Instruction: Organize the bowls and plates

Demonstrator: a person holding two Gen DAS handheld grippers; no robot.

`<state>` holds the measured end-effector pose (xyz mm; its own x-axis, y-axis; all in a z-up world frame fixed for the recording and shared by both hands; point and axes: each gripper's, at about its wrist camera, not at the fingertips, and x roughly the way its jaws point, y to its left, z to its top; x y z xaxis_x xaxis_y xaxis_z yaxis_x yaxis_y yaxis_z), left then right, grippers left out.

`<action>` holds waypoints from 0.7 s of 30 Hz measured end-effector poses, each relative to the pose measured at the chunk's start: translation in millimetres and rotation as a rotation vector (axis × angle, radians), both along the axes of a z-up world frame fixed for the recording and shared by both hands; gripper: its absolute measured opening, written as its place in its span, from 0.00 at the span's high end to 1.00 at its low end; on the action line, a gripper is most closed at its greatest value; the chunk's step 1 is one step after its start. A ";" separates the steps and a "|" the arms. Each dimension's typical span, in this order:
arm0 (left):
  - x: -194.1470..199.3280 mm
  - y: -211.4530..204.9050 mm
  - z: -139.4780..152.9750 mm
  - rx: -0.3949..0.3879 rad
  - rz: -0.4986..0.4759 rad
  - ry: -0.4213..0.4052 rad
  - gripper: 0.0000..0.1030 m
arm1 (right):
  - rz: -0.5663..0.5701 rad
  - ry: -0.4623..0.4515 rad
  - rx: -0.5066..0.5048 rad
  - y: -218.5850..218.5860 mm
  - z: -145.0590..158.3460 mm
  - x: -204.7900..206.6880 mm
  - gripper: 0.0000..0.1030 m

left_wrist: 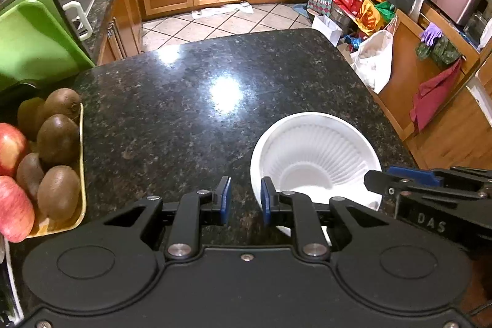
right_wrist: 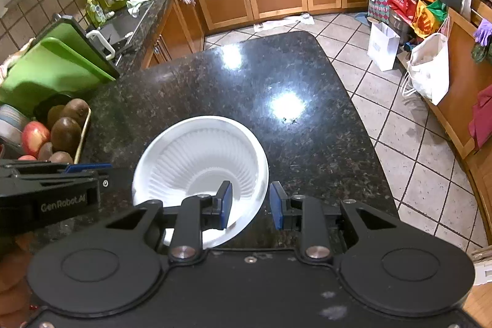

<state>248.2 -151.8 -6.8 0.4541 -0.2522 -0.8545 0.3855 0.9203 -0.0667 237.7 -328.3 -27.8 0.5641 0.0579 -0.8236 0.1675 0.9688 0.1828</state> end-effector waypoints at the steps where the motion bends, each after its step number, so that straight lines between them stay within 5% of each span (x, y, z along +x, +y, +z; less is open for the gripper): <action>1: 1.1 -1.3 -1.9 0.001 -0.001 0.005 0.74 | 0.001 0.004 -0.001 0.4 -2.5 1.7 0.72; 21: 10.4 2.1 -11.5 -0.007 -0.029 0.018 0.73 | 0.004 0.029 -0.005 0.3 -24.0 16.1 0.72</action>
